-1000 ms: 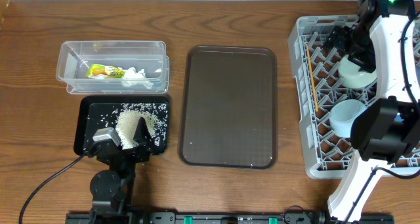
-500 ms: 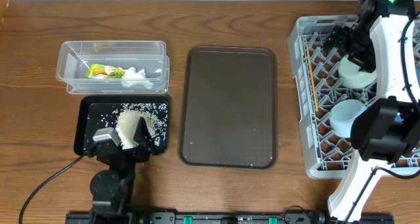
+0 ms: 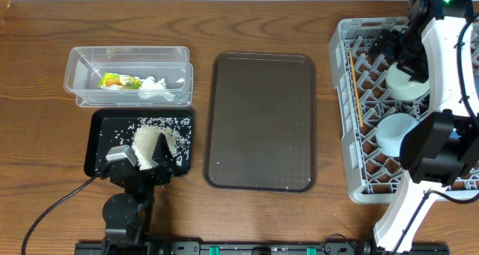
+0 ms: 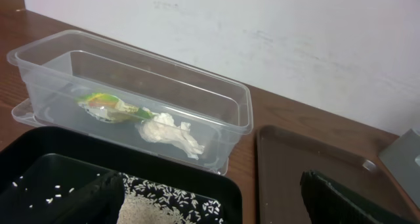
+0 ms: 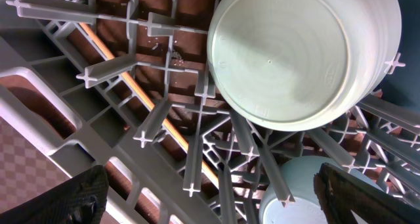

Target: Sort waste into correct bins and load items into the dishwasher rack

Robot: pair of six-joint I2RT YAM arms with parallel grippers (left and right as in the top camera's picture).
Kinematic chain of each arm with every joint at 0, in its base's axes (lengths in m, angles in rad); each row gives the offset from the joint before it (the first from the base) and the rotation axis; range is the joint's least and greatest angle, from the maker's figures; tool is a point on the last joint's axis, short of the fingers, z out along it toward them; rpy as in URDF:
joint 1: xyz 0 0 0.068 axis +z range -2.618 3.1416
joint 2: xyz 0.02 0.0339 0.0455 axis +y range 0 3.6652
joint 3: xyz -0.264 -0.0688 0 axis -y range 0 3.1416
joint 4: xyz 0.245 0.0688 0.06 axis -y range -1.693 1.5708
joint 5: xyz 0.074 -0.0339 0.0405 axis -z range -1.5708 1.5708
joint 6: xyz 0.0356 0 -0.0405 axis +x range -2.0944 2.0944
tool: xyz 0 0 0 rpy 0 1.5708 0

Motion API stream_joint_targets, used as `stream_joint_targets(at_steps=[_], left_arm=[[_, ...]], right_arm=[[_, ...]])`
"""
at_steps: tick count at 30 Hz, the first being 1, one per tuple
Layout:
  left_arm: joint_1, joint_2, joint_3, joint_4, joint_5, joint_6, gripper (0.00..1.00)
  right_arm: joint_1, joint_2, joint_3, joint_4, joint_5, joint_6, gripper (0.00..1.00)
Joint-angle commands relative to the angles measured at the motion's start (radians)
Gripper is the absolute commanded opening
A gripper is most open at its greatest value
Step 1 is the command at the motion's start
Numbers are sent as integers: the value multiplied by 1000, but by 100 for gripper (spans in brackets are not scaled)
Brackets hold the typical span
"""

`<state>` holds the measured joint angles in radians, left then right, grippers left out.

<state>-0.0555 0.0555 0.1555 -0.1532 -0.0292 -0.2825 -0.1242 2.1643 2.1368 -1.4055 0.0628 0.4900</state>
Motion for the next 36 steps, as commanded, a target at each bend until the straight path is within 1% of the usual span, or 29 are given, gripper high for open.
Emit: stream_joint_targets(at_steps=[1, 16, 20, 26, 33, 36], left_arm=[[-2, -13, 3, 6, -5, 21, 88], [-2, -13, 3, 6, -5, 21, 88], [-2, -13, 3, 6, -5, 21, 88], [-2, -13, 3, 6, -5, 21, 88], [-2, -13, 3, 6, -5, 21, 88], [-2, -13, 3, 6, -5, 21, 88]], right_arm=[[1, -32, 2, 0, 4, 11, 99], [1, -34, 2, 0, 4, 11, 99], [1, -81, 2, -1, 4, 11, 99], [1, -267, 2, 0, 4, 11, 99], [16, -556, 2, -1, 6, 10, 99], [27, -650, 2, 6, 109, 10, 99]])
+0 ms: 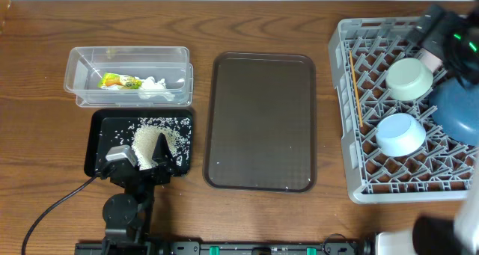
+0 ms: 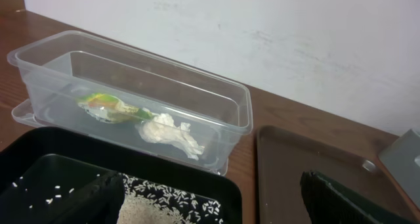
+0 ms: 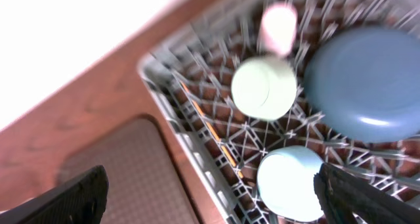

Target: Sort waste into correct bins and load items into the dishwasher rack

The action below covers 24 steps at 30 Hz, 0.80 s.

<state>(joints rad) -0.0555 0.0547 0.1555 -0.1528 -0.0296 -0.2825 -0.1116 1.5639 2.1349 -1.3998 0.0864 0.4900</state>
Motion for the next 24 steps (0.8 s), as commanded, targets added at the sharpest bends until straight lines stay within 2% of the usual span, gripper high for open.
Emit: stream_joint_targets(at_steps=[1, 5, 8, 13, 18, 24], left_arm=[[-2, -12, 3, 5, -4, 21, 88], [-2, -12, 3, 5, -4, 21, 88], [-2, -12, 3, 5, -4, 21, 88], [-2, -12, 3, 5, -4, 21, 88], [-2, -12, 3, 5, -4, 21, 88], [-2, -12, 3, 5, -4, 21, 88]], right_arm=[[14, -79, 3, -6, 114, 10, 99], [15, -190, -37, 16, 119, 10, 99], [15, -297, -175, 129, 101, 10, 99], [33, -548, -597, 434, 5, 10, 99], [89, -813, -1048, 745, -13, 11, 99], [151, -1075, -1432, 1011, -13, 11, 99]])
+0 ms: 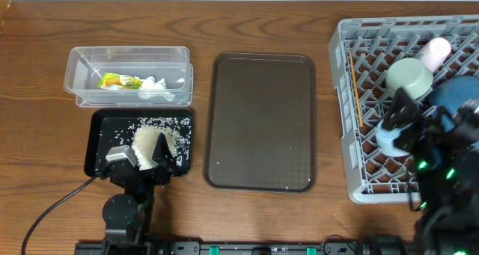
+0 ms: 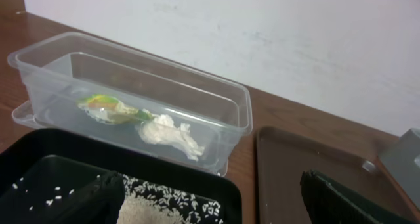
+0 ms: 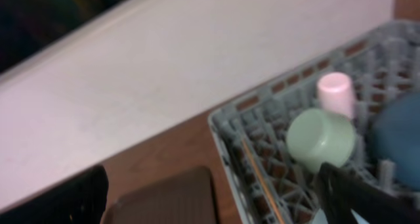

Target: Sort waste into correct bins and load items into the dishwasher rack

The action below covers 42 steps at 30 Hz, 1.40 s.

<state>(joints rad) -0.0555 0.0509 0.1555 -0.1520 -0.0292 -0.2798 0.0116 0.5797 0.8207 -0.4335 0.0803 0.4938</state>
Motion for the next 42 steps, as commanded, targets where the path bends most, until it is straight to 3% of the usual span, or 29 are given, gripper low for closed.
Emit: stream_joint_targets(at_steps=[1, 7, 19, 42], left_arm=[[-2, -8, 3, 5, -5, 18, 88], [-2, -8, 3, 5, -5, 18, 88], [-2, -8, 3, 5, -5, 18, 88], [-2, -8, 3, 5, -5, 18, 88]], right_arm=[[36, -131, -171, 78, -6, 7, 99], [48, -323, -405, 222, -2, 7, 99], [46, -524, -615, 266, 35, 8, 99], [46, -574, -801, 437, 43, -14, 99]])
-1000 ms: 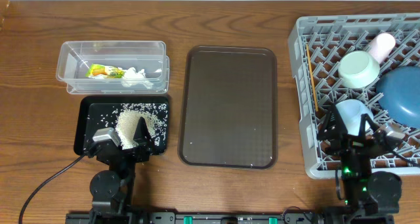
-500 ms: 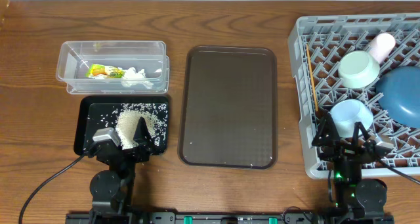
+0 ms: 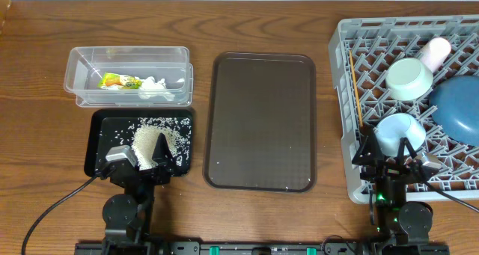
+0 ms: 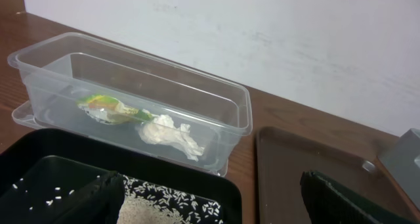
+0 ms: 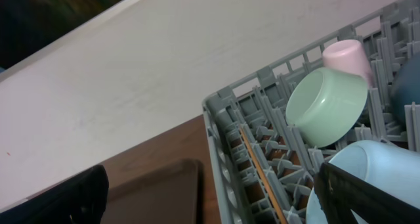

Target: Sort waste into correct bins and load items into the dishwasher rack

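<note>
The grey dishwasher rack (image 3: 338, 98) at the right holds a green bowl (image 3: 409, 79), a pink cup (image 3: 434, 51), a blue plate (image 3: 458, 109), a light blue bowl (image 3: 397, 132) and a chopstick (image 3: 355, 90). My right gripper (image 3: 385, 154) sits low at the rack's front edge, open and holding nothing. The wrist view shows the green bowl (image 5: 326, 106) and the pink cup (image 5: 344, 53). A clear bin (image 3: 75, 79) holds a wrapper (image 4: 105, 106) and a crumpled tissue (image 4: 170, 133). My left gripper (image 3: 142, 156) rests open at the black tray (image 3: 101, 146) of rice (image 3: 153, 137).
A brown serving tray (image 3: 262, 120) lies in the middle of the wooden table, between the bins and the rack. A white wall runs along the table's far edge. A cable trails from the left arm's base at the front left.
The right arm has dropped from over the rack's front right part to a low folded stand at the rack's front edge. The left arm and all objects are unchanged.
My right gripper was open over the far part of the rack beside the green bowl. Then it was at the rack's far right corner, then blurred over the front right of the rack, and now stands folded at the front edge. The left arm stayed still.
</note>
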Robot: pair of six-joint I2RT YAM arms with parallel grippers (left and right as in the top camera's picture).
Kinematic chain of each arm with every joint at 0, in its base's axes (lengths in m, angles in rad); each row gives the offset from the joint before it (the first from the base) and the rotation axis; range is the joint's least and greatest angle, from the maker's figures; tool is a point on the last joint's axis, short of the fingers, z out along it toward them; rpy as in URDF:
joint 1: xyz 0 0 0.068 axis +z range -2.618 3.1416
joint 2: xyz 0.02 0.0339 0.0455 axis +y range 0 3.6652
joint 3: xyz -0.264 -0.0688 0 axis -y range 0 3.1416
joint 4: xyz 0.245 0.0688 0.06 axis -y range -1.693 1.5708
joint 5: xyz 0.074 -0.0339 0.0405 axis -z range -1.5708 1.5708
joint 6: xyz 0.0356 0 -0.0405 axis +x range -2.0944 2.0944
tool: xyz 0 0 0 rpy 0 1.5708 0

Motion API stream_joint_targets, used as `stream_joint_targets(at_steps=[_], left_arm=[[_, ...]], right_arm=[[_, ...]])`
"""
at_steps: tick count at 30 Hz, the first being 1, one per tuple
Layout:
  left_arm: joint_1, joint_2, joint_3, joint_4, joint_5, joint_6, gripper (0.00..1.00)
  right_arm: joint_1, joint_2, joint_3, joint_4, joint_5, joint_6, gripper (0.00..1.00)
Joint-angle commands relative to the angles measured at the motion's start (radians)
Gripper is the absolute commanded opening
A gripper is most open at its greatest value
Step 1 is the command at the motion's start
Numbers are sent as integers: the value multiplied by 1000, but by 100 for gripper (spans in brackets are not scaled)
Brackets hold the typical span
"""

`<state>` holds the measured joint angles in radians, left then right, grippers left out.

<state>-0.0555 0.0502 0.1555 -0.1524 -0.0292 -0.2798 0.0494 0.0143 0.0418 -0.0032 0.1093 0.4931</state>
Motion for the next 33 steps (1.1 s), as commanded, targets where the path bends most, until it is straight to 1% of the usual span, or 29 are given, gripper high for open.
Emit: stream_joint_targets(at_steps=[1, 8, 11, 14, 19, 26, 33], left_arm=[[-2, -7, 3, 5, -5, 18, 88], [-2, -7, 3, 5, -5, 18, 88], [-2, -7, 3, 5, -5, 18, 88], [-2, -7, 3, 5, -5, 18, 88], [-2, -7, 3, 5, -5, 18, 88], [-2, -7, 3, 5, -5, 18, 88], [-2, -7, 3, 5, -5, 18, 88]], right_arm=[[8, -9, -29, 12, 14, -21, 99], [8, -9, -37, -2, 14, -103, 99], [8, -9, -37, -58, 32, -154, 99], [8, -9, -36, -60, 17, -254, 99], [8, -9, -36, -59, 26, -371, 99], [8, -9, -36, -61, -22, -375, 99], [8, -9, -36, -61, -21, -375, 99]])
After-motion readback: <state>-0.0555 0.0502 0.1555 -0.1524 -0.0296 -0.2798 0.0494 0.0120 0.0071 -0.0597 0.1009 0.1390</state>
